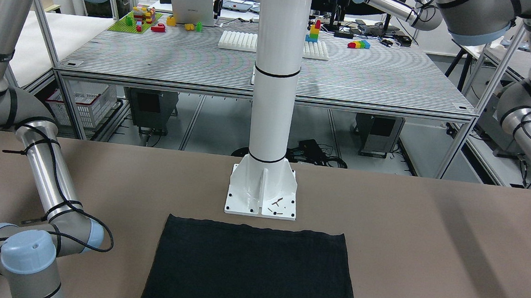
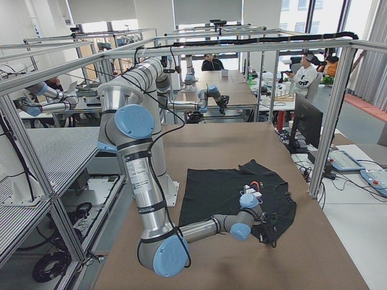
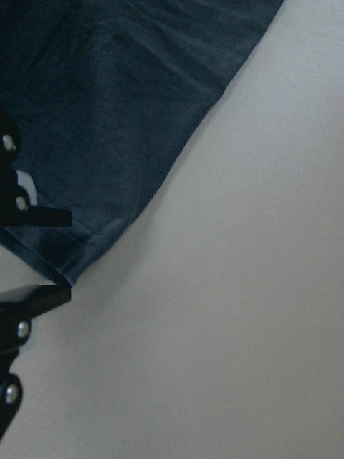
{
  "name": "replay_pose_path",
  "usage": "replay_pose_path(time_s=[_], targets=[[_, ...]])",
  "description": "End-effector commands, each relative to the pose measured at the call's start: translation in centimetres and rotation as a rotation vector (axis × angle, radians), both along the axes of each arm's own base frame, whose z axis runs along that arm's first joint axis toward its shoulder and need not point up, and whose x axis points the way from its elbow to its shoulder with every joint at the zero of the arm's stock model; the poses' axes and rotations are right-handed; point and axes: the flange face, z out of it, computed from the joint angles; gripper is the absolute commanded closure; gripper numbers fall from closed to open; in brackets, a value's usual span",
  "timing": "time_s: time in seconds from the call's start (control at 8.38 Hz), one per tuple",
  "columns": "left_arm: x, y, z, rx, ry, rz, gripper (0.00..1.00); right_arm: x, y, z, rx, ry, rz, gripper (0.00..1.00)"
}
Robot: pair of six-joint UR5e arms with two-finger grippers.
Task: Fold clothes
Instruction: 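Move the right gripper in to the sleeve nearest it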
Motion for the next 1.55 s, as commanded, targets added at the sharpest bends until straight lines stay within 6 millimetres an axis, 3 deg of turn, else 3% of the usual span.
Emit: replay_pose_path(time_s=[0.0,0.12,0.24,0.36,0.48,0.6,0.84,1.19,1.43], targets=[[0.0,0.2,0.1,0.004,0.000,0.000,0.06,0.3,-0.1,-0.5,-0.006,0.004,0.003,1.00],[0.1,0.7,0.5,-0.006,0.002,0.001,0.06,0.5,0.4,-2.0,0.001,-0.005,0.000,1.00],[0.1,0.7,0.4,0.001,0.002,0.001,0.06,0.8,1.4,-4.8,-0.005,-0.009,-0.009,1.00],[0.1,0.8,0.5,0.003,0.003,0.000,0.06,-0.1,2.9,-7.8,-0.020,-0.011,-0.028,1.00],[0.1,0.7,0.5,0.003,0.003,0.000,0.06,-3.0,4.9,-10.0,-0.040,-0.020,-0.056,1.00],[0.1,0.7,0.6,0.001,0.003,0.002,0.06,-5.2,4.9,-12.6,-0.073,-0.044,-0.044,1.00],[0.2,0.7,0.6,0.000,0.002,0.003,0.06,-8.5,3.4,-14.6,-0.072,-0.029,-0.013,1.00],[0.1,0.7,0.5,0.003,0.003,0.002,0.06,-13.2,-1.7,-15.7,-0.096,0.023,0.067,1.00],[0.2,0.7,0.6,0.001,0.001,0.002,0.06,-13.6,-2.2,-17.1,-0.078,0.021,0.086,1.00]])
